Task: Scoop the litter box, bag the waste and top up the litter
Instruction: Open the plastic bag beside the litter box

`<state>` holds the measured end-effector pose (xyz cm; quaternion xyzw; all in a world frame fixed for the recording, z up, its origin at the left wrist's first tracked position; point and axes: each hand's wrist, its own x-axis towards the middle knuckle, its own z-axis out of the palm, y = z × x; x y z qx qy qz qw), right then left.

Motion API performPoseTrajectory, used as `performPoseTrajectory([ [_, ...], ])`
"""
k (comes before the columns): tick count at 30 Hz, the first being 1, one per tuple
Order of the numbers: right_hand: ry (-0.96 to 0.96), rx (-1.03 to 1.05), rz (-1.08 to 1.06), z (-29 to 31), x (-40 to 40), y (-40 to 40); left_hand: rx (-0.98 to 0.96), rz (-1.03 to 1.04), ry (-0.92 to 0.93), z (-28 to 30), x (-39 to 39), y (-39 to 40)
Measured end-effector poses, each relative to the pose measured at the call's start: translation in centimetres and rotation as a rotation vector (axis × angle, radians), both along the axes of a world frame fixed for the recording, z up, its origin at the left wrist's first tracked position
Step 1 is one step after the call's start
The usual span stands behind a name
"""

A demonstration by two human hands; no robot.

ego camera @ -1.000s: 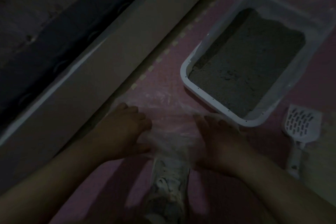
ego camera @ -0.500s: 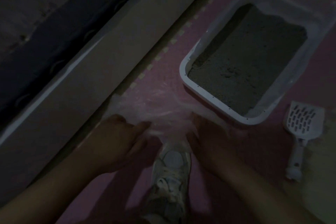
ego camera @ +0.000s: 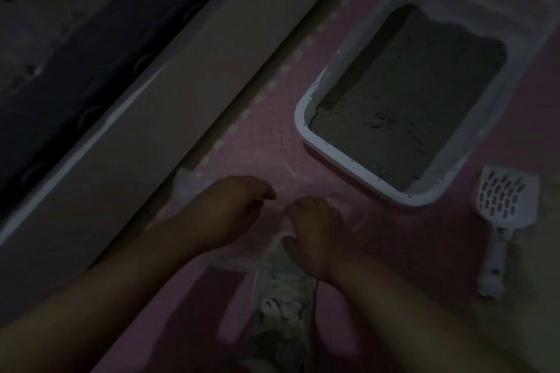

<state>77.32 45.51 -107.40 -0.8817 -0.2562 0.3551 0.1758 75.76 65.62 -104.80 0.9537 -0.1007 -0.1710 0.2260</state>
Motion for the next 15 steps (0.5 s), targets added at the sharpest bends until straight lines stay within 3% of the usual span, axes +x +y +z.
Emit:
performPoseTrajectory([
  [2, 0.026, 0.000, 0.041, -0.1, -0.3, -0.3, 0.090, -0.095, 0.059, -1.9, 0.4, -0.2],
  [6, 0.023, -0.095, 0.112, -0.2, -0.3, -1.0, 0.550, -0.135, 0.197, -2.7, 1.9, -0.6],
  [10, 0.016, -0.138, 0.051, 0.1, -0.1, -2.1, 0.479, 0.077, 0.032, -1.8, 3.9, -1.5],
  [15, -0.204, -0.109, 0.023, -0.3, 0.2, -3.0, 0.503, 0.068, 0.015, -2.0, 5.5, -1.3],
])
